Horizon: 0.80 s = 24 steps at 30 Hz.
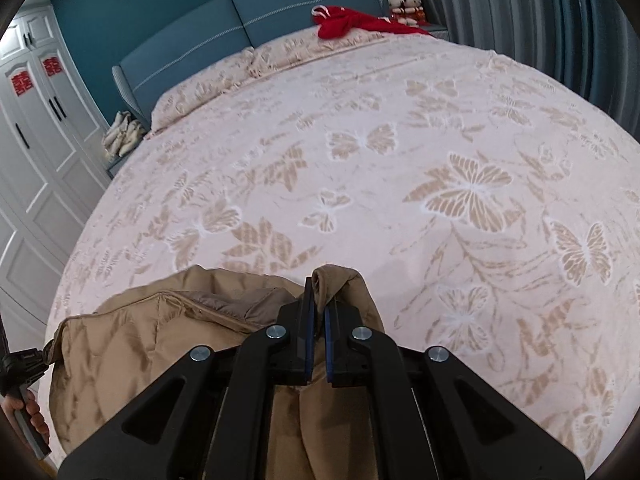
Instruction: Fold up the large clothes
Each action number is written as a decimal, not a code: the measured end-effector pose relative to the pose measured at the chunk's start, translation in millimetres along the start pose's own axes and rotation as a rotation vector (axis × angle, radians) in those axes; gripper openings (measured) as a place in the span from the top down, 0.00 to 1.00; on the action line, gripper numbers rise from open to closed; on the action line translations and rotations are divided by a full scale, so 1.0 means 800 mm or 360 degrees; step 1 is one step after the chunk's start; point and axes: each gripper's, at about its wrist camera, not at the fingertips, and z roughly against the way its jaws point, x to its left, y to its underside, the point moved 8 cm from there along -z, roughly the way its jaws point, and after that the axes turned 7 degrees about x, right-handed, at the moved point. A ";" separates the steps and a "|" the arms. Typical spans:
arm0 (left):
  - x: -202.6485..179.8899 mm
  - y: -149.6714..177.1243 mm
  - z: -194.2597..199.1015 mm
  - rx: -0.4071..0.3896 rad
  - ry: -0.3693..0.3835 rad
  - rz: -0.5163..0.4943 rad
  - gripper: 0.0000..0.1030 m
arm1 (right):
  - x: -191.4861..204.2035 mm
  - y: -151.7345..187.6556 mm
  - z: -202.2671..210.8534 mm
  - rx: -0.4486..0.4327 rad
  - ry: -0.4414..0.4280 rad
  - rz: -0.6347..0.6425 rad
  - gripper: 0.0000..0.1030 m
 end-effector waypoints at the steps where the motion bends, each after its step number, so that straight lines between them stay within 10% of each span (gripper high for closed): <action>1: 0.002 0.001 -0.008 0.0006 -0.0009 -0.0001 1.00 | 0.000 0.000 -0.005 0.0009 0.0004 -0.0001 0.98; 12: 0.015 0.007 -0.040 -0.0003 0.0044 0.0076 0.91 | -0.008 0.023 -0.055 0.0102 0.0049 -0.0020 0.95; 16: 0.021 0.006 -0.021 -0.0003 0.0125 0.0110 0.89 | -0.015 0.017 -0.031 0.0066 -0.0037 -0.0101 0.76; 18: 0.028 0.002 0.006 -0.0060 0.0148 0.0139 0.72 | -0.025 0.011 0.002 -0.0030 -0.0118 -0.0173 0.53; 20: 0.045 -0.007 0.050 -0.0233 0.0122 0.0196 0.31 | -0.035 0.006 0.037 -0.0133 -0.0170 -0.0213 0.50; 24: 0.060 -0.022 0.114 -0.0417 0.0198 0.0191 0.22 | -0.042 0.003 0.075 -0.0164 -0.0161 -0.0151 0.42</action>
